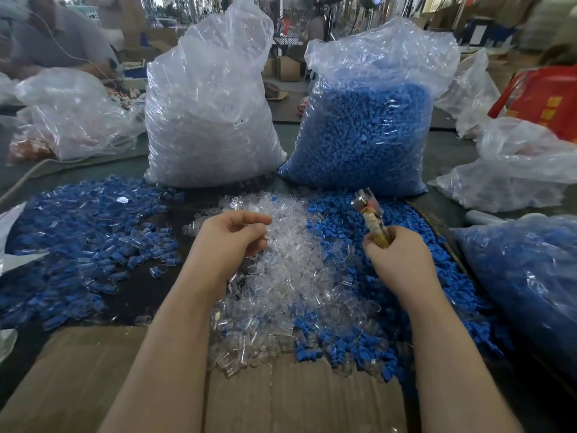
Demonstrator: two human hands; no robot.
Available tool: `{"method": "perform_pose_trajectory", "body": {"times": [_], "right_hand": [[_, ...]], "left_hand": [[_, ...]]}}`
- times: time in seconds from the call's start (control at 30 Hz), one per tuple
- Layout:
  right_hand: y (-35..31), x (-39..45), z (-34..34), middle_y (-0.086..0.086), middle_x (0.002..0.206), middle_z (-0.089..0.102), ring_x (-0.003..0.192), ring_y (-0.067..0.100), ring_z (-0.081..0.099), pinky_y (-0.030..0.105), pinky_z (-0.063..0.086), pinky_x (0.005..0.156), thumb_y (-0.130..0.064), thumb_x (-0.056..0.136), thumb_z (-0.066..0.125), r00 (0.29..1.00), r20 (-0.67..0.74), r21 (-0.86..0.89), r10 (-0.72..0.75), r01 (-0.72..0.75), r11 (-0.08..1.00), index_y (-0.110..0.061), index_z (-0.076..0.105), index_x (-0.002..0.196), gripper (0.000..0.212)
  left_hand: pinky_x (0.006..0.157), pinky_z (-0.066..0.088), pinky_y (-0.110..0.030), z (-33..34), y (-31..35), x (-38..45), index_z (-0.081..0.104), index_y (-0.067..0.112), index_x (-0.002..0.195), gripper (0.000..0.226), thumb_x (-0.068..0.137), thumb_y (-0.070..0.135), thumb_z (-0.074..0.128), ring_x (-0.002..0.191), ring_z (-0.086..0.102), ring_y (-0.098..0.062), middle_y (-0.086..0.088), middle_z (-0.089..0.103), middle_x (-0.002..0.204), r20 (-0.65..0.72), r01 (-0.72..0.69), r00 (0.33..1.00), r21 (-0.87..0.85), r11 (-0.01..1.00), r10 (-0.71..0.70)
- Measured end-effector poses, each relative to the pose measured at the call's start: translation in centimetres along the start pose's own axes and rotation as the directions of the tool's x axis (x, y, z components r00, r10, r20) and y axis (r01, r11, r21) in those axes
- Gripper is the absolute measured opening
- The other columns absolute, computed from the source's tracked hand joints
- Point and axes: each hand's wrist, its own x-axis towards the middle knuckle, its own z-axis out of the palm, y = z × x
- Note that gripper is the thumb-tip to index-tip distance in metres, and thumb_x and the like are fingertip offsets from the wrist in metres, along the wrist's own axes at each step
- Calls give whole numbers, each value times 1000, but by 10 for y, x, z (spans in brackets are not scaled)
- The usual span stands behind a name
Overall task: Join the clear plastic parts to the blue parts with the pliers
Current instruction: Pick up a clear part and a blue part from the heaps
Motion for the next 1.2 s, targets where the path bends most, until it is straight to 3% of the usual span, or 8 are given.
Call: {"method": "perform_pose_trajectory", "body": {"times": [0.13, 0.27, 0.37, 0.5, 0.77, 0.9, 1.07, 1.2], "right_hand": [[-6, -3, -1, -2, 58, 50, 50, 14, 41, 31, 37, 48, -30, 91, 65, 1000, 7, 275, -19, 16, 961, -18, 63, 82, 16], [-11, -5, 0, -13, 48, 46, 42, 3, 36, 19, 35, 42, -22, 91, 66, 998, -6, 379, -66, 63, 923, -20, 60, 78, 15], [-13, -7, 0, -16, 44, 44, 40, 2, 36, 14, 31, 38, -20, 92, 66, 994, -14, 405, -106, 102, 909, -20, 60, 77, 16], [-16, -8, 1, -16, 45, 44, 41, 2, 35, 13, 31, 39, -19, 92, 66, 990, -15, 429, -140, 133, 893, -21, 59, 75, 18], [-27, -15, 6, 8, 74, 62, 55, 4, 48, 11, 43, 47, -20, 92, 66, 986, -49, 498, -159, 162, 852, -25, 64, 79, 14], [-34, -19, 7, 7, 81, 65, 72, 24, 60, 10, 46, 55, -19, 93, 66, 977, -68, 556, -201, 204, 806, -23, 64, 82, 12], [-41, -25, 9, -15, 79, 70, 74, -4, 65, 4, 46, 62, -17, 94, 65, 968, -30, 617, -250, 215, 757, -25, 64, 82, 14], [-46, -28, 11, -11, 66, 64, 60, -1, 55, 8, 44, 56, -17, 94, 65, 962, -13, 617, -274, 223, 755, -24, 64, 82, 14]], "left_hand": [[74, 59, -23, 8, 6, -4, 74, 10, 94, 16, 94, 3, 60, 72, 70, -10, -4, 74, 75, 107, 43, 994, -141, 989, -28], [62, 57, -20, 13, 10, -6, 71, 7, 97, 16, 91, -2, 60, 70, 71, -12, -7, 74, 77, 176, 129, 981, -312, 941, -76], [56, 55, -20, 17, 9, -7, 70, 9, 93, 18, 91, -4, 58, 63, 69, -9, -3, 71, 71, 168, 155, 980, -302, 941, -108], [62, 59, -21, 21, 9, -8, 70, 5, 89, 17, 91, -6, 57, 61, 69, -10, -4, 72, 68, 187, 198, 972, -329, 923, -142], [74, 61, -24, 21, 13, -11, 68, -5, 101, 31, 71, -12, 66, 78, 74, -16, -12, 75, 85, 255, 268, 955, -513, 815, -153], [74, 60, -22, 26, 14, -12, 68, -3, 104, 33, 71, -5, 67, 76, 74, -14, -10, 76, 82, 232, 222, 966, -534, 816, -111], [72, 59, -21, 32, 13, -14, 74, 4, 96, 32, 64, -2, 73, 80, 72, -14, -7, 75, 85, 236, 181, 969, -470, 864, -75], [71, 59, -20, 39, 11, -16, 74, 7, 94, 23, 76, -7, 72, 76, 71, -13, -5, 75, 80, 193, 148, 978, -374, 915, -79]]}}
